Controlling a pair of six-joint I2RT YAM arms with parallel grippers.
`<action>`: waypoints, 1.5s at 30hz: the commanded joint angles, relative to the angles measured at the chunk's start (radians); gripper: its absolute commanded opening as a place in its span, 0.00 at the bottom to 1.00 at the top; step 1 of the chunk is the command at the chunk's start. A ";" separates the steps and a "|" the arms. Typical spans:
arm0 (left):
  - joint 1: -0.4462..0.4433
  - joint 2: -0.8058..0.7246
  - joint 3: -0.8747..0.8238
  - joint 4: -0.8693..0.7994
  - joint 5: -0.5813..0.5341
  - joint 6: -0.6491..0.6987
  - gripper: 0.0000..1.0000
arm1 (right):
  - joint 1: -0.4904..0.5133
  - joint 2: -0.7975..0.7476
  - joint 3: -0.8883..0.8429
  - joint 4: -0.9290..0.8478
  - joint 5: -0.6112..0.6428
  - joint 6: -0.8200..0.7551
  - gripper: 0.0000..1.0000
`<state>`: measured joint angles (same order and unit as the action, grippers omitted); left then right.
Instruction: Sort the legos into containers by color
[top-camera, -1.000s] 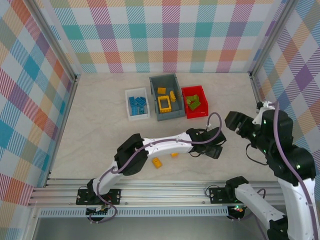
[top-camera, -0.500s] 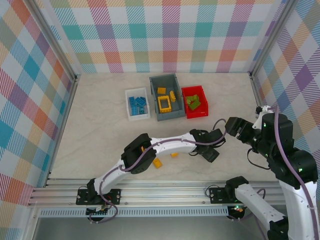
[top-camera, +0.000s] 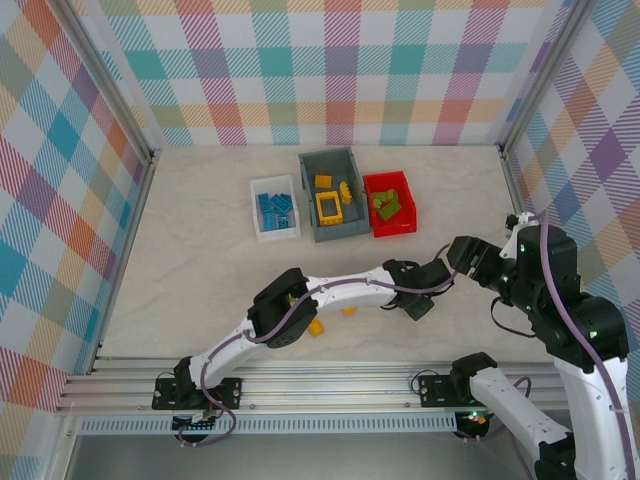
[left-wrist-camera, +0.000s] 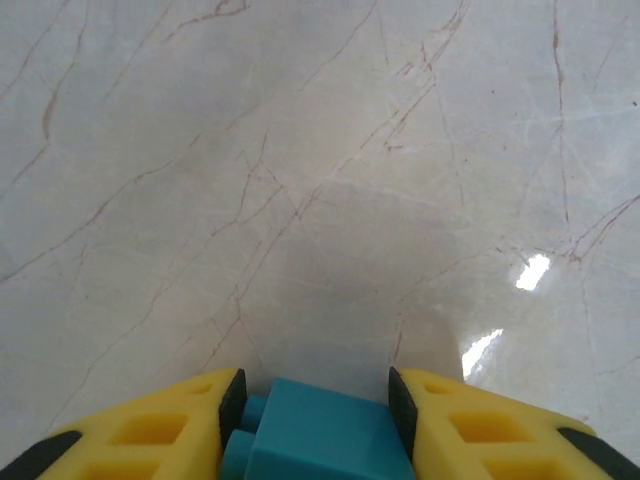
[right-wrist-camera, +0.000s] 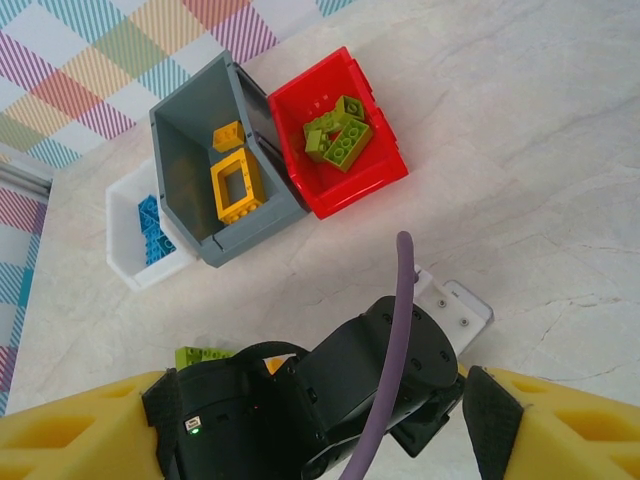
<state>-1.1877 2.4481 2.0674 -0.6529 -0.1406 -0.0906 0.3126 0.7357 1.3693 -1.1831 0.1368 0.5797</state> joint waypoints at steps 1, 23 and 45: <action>0.008 -0.019 -0.020 0.019 -0.044 -0.019 0.37 | -0.003 -0.007 0.001 0.011 -0.014 0.005 0.76; 0.476 -0.726 -0.572 0.043 -0.073 -0.184 0.35 | 0.427 0.351 -0.043 0.329 -0.126 -0.193 0.69; 0.801 -0.424 -0.412 0.004 -0.159 -0.242 0.37 | 0.597 0.673 -0.100 0.695 -0.136 -0.084 0.69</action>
<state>-0.4026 2.0136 1.6165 -0.6228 -0.2661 -0.3084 0.9031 1.4113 1.2835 -0.5327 0.0002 0.4793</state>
